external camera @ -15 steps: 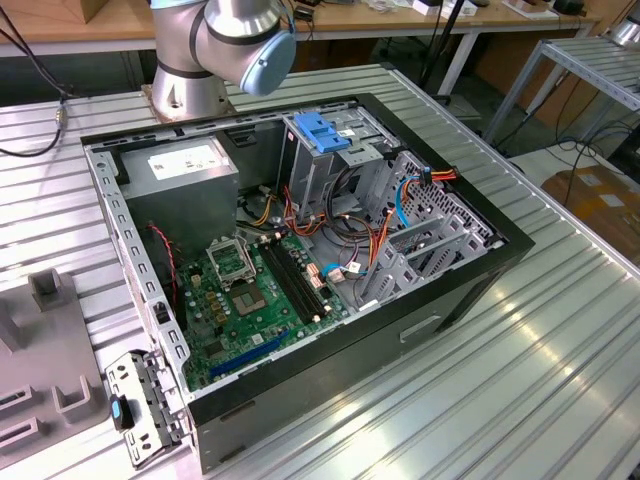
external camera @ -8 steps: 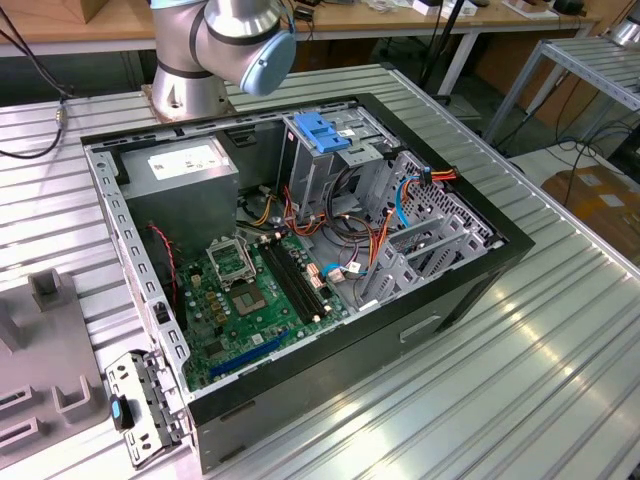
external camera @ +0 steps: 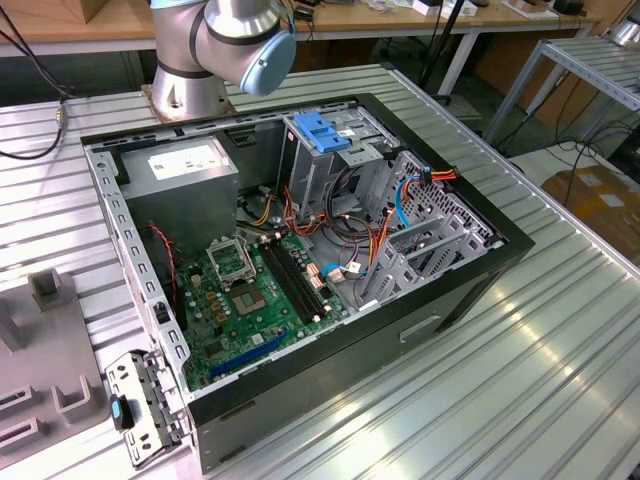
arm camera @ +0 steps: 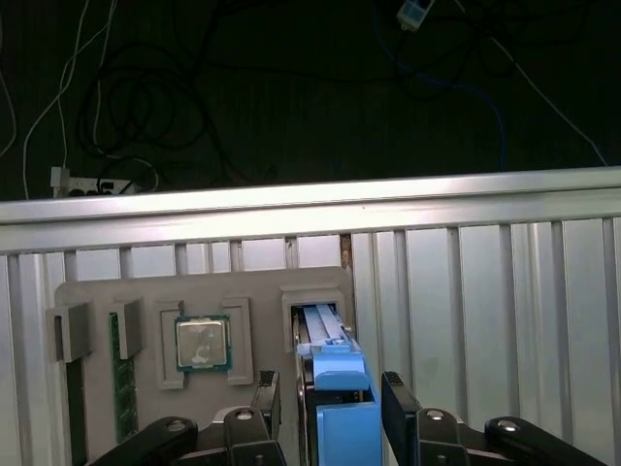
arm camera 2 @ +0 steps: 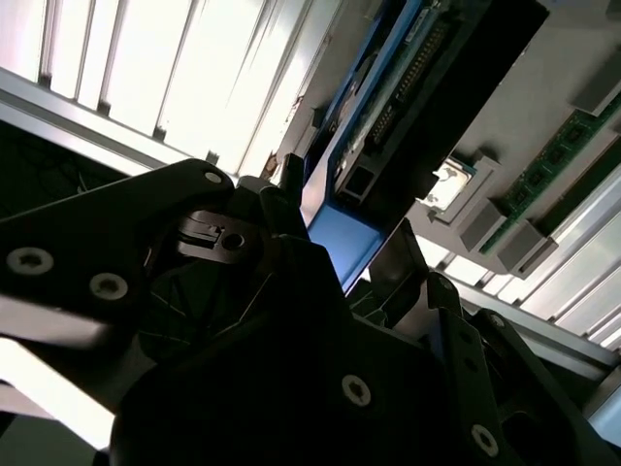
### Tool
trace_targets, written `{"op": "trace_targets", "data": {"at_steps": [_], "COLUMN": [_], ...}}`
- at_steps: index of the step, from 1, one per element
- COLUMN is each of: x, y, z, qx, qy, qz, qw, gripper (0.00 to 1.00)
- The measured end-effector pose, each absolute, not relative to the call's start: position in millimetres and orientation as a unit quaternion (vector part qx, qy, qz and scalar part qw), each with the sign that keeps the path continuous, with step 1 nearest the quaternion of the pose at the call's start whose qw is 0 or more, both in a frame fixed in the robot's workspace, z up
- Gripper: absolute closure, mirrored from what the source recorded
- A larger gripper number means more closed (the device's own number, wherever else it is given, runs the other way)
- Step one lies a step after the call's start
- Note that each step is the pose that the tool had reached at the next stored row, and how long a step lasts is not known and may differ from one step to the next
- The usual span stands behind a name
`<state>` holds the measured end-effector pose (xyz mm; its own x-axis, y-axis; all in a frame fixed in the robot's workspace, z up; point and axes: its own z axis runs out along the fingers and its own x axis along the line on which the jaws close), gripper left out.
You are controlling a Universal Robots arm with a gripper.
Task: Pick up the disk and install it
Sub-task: 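Pick up the disk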
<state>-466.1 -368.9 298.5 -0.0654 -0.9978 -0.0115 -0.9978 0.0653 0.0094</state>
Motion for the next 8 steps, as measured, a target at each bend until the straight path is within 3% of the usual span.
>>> {"op": "trace_targets", "data": {"at_steps": [8], "x": [-465.7], "y": [-367.0], "z": [296.9], "qx": [-0.684], "qy": [0.730], "qz": [0.007], "qw": [0.001], "gripper": [0.46]}}
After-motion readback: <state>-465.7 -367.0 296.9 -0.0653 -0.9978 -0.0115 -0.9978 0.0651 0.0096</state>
